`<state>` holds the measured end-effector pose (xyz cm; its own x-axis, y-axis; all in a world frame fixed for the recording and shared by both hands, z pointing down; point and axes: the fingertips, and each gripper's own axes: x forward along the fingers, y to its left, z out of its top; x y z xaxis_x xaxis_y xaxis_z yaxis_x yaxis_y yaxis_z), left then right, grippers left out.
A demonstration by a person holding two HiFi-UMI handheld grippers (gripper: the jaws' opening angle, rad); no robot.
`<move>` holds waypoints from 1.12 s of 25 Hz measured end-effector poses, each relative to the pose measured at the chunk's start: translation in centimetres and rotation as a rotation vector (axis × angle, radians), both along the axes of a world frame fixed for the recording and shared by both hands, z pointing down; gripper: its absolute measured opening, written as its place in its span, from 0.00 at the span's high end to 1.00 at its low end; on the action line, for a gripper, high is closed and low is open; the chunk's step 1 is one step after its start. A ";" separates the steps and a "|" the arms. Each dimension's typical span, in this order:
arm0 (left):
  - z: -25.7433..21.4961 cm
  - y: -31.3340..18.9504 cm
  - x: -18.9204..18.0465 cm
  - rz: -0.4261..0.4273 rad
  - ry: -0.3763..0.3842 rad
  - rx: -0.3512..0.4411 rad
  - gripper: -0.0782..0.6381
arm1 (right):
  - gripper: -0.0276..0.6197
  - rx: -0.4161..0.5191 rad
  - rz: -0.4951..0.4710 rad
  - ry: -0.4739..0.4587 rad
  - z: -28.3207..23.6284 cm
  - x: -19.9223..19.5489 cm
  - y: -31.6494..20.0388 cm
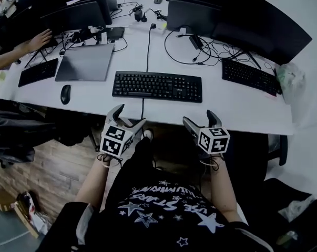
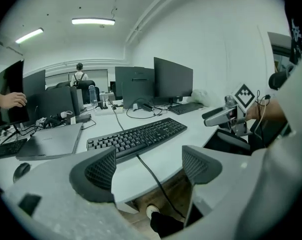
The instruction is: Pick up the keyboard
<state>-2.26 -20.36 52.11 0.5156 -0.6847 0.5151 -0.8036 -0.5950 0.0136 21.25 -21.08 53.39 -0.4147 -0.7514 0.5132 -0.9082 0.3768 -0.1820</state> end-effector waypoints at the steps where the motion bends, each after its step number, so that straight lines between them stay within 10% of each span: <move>1: 0.1 -1.2 -0.4 0.005 -0.008 0.005 0.33 | 0.23 0.000 -0.014 0.026 0.1 -0.3 -1.2; 10: 0.9 -10.7 -3.6 0.047 -0.036 -0.010 0.33 | 0.19 -0.078 -0.162 0.193 1.0 -3.6 -10.7; 20: 1.6 -16.2 -4.9 0.092 -0.044 -0.037 0.33 | 0.17 -0.256 -0.731 0.559 4.7 -8.0 -13.2; 28: 2.5 -19.6 -7.1 0.091 -0.061 -0.054 0.33 | 0.14 -0.333 -0.928 0.669 6.9 -10.0 -16.4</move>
<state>-9.40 -40.00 54.60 0.5409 -0.6066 0.5826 -0.7465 -0.6654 0.0003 11.25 -37.45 60.25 -0.3049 -0.0943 0.9477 -0.2653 0.9641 0.0106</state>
